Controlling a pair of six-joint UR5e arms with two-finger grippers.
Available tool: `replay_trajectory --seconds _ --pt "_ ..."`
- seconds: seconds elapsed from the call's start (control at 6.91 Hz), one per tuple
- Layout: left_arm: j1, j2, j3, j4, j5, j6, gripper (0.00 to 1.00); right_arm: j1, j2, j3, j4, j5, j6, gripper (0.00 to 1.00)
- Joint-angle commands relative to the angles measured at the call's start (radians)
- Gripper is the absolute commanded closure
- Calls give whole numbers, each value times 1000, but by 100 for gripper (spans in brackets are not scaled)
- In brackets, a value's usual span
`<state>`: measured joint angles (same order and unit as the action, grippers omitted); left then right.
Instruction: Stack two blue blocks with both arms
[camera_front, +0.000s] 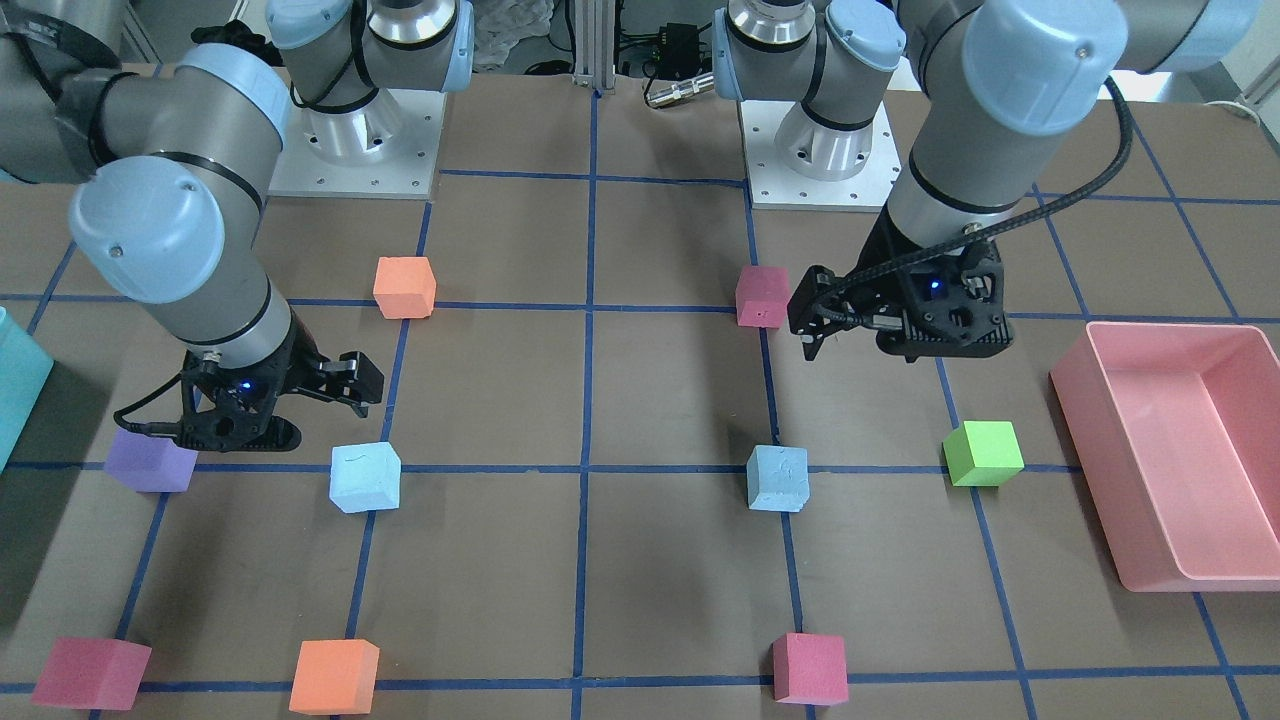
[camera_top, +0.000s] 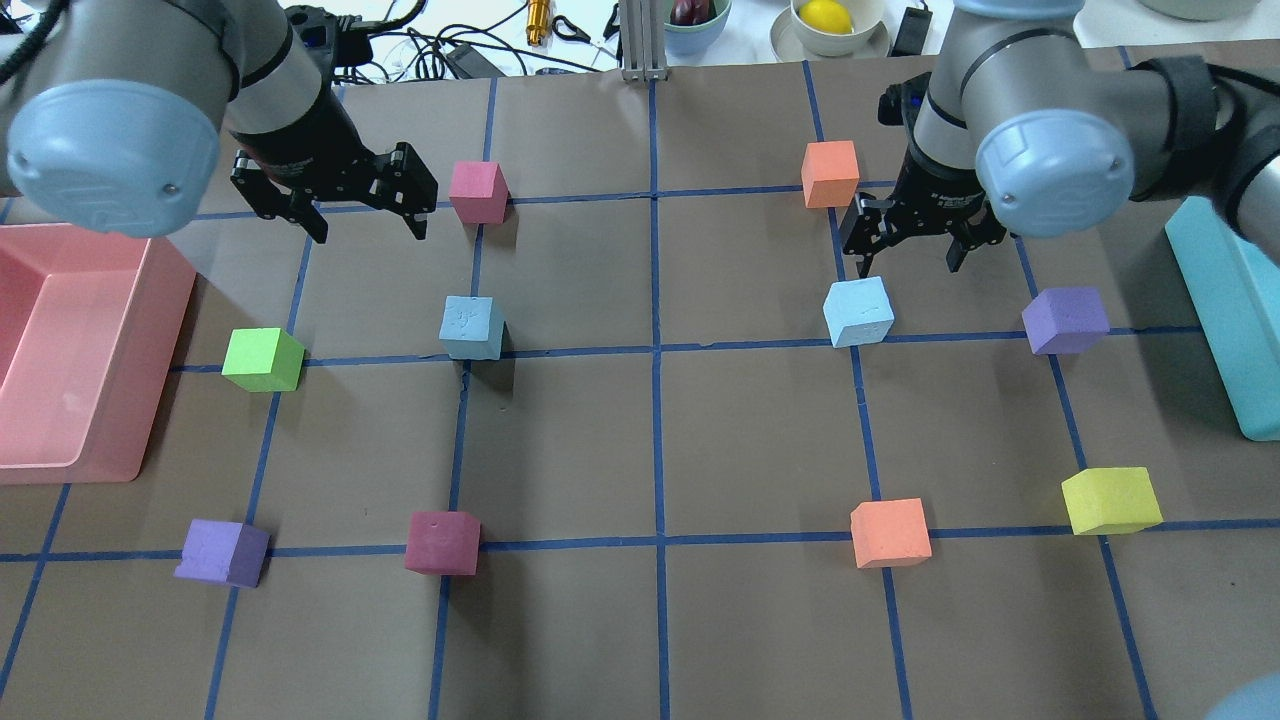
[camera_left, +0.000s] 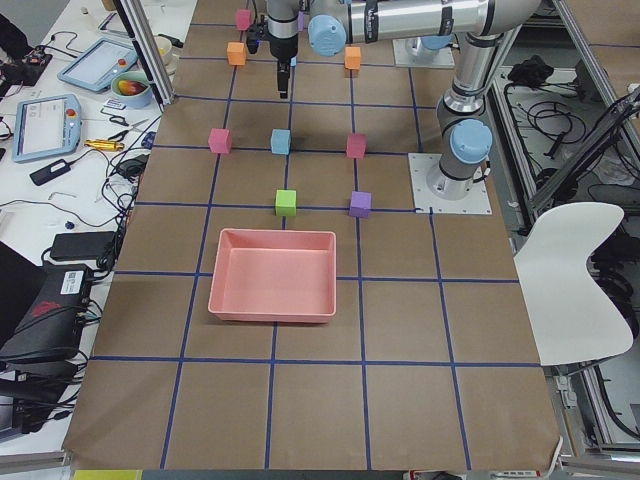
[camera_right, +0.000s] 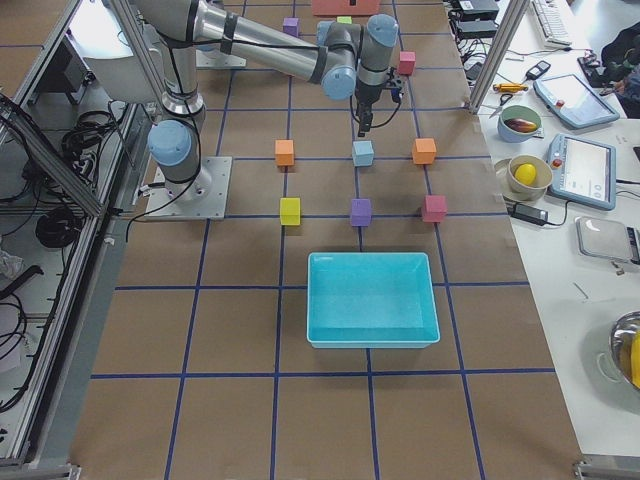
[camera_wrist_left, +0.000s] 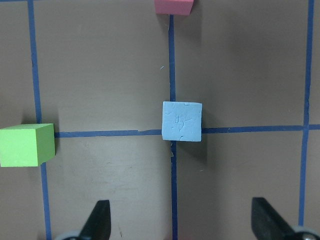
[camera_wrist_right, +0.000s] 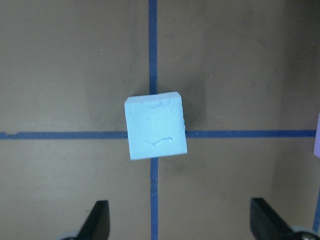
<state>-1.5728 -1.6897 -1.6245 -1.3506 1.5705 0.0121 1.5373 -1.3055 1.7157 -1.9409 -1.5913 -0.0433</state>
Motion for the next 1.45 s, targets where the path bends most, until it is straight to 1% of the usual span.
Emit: replay_trajectory --seconds 0.0,0.29,0.43,0.58,0.72,0.87,1.01,1.16,1.3 --pt "-24 -25 -121 128 -3 -20 0 6 66 77 -214 5 -4 0" --pt "-23 -109 -250 410 9 57 0 6 101 84 -217 5 -3 0" --pt "-23 -167 -255 436 9 55 0 6 124 84 -219 5 -4 0" --pt "-23 -227 -252 535 12 72 0 6 150 84 -231 7 -3 0" --pt "-23 -275 -252 562 13 66 0 6 158 84 -231 7 -3 0" --pt "-23 -301 -256 570 11 68 0 6 166 84 -231 7 -4 0" --pt "-23 -311 -259 570 11 75 0 6 175 84 -237 34 -3 13" --pt "-23 -321 -256 570 9 62 0 6 172 84 -236 103 11 61" --pt "-18 -321 -250 571 8 75 31 6 172 84 -228 109 8 100"
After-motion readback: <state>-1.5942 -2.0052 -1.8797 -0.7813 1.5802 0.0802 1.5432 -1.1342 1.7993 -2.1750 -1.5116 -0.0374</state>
